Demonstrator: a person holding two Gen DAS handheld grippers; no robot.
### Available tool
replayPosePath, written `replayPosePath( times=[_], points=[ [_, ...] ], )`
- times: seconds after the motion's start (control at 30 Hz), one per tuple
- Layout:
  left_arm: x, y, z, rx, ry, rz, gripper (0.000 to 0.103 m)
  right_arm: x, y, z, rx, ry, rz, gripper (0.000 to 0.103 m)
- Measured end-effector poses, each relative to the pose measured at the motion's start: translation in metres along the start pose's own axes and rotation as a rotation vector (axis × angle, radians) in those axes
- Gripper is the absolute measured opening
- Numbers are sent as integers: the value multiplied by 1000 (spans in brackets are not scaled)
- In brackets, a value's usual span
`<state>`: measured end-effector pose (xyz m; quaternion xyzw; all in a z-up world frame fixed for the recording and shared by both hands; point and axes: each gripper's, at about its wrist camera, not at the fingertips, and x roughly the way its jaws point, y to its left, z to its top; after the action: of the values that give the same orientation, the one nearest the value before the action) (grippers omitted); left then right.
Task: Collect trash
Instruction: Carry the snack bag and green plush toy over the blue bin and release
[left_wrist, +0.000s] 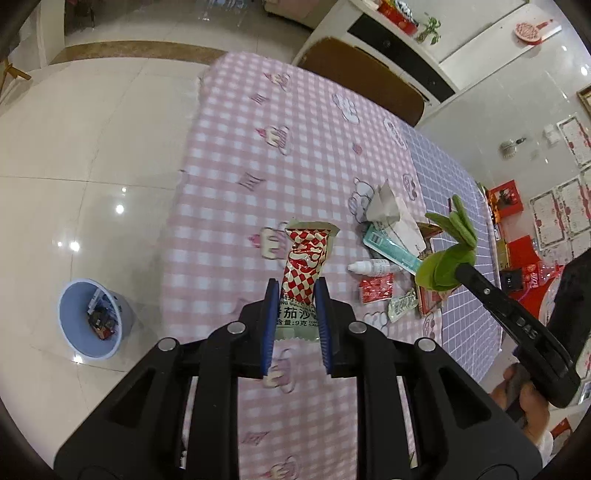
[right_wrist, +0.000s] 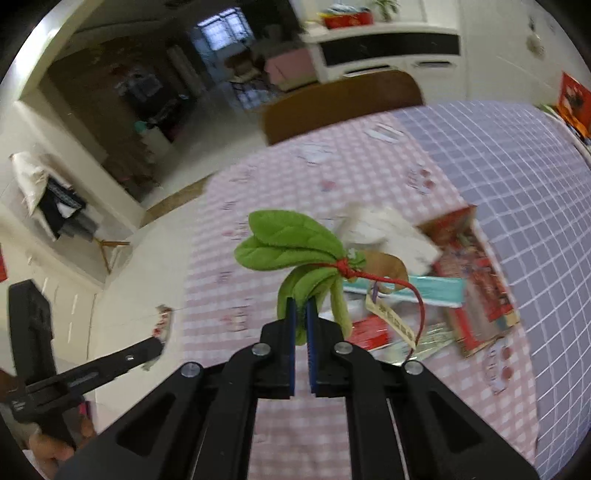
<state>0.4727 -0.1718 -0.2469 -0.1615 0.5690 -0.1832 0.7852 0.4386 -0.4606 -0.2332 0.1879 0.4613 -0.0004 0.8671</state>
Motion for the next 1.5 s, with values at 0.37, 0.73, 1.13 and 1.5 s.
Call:
replayPosePath(
  times=[0.37,0.73,1.13,1.5],
  points=[
    [-99,147,-30,-144,-64,98,20,35,189,-73,-163,149,220,6],
    [-166,310,-96,-416,-84,212,20,111,339,-173,-307,446,322,6],
    [-184,371,-127,-525,-95,222,20,145,420,-225,-413,556,319,6],
    [-183,380,-126,-535,-92,214,20,152,439,-231,-428,541,300,36]
  ],
)
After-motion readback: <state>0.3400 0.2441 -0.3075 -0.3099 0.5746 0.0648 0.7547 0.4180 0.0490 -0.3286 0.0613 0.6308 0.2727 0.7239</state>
